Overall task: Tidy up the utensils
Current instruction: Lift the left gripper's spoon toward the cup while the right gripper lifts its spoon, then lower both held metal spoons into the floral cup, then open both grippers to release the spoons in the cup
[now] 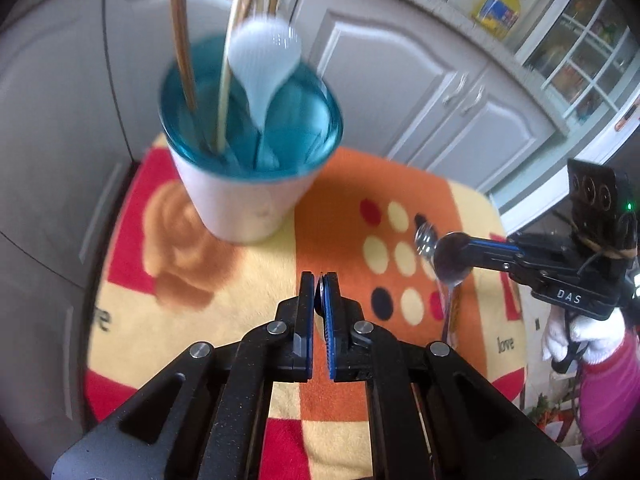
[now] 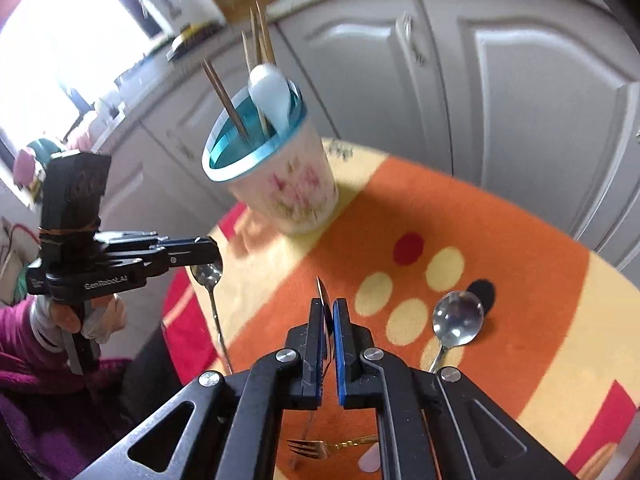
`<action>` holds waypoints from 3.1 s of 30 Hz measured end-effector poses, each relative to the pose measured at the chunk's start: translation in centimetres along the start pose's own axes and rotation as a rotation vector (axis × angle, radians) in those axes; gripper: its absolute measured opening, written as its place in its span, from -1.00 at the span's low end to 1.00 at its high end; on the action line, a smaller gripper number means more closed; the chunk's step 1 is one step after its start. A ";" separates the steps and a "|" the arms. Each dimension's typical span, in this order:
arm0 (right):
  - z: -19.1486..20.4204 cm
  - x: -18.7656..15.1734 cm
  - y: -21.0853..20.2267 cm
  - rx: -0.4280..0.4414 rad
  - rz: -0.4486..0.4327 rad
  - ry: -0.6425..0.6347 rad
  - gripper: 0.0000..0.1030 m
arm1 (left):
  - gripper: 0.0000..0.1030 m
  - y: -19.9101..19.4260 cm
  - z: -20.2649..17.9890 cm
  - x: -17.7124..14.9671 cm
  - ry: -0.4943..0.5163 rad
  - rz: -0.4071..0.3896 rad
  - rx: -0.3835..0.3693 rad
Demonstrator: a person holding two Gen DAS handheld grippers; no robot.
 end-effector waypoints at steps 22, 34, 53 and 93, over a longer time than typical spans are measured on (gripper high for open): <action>7.1 9.5 -8.6 -0.001 -0.274 -0.068 -0.93 | -0.94 -13.6 3.9 9.5 -0.009 -0.302 0.114; 8.7 20.2 -7.6 -0.100 -0.352 -0.138 -0.93 | -0.94 -14.9 8.7 17.2 0.030 -0.402 0.311; 7.3 17.8 2.9 -0.138 -0.198 -0.195 -0.91 | -0.92 -6.2 9.0 13.8 0.057 -0.294 0.366; 8.3 9.7 -1.2 -0.065 -0.158 -0.095 -0.21 | -0.31 -9.1 4.4 9.2 0.032 -0.283 0.320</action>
Point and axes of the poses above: each gripper's, at about its wrist camera, not at the fingertips, and y roughly the way its jaws point, z to its left, x to its top, the point moved 10 cm from there along y, roughly the way its jaws point, and after that the axes turned 6 degrees about y, right-handed, at the moved point
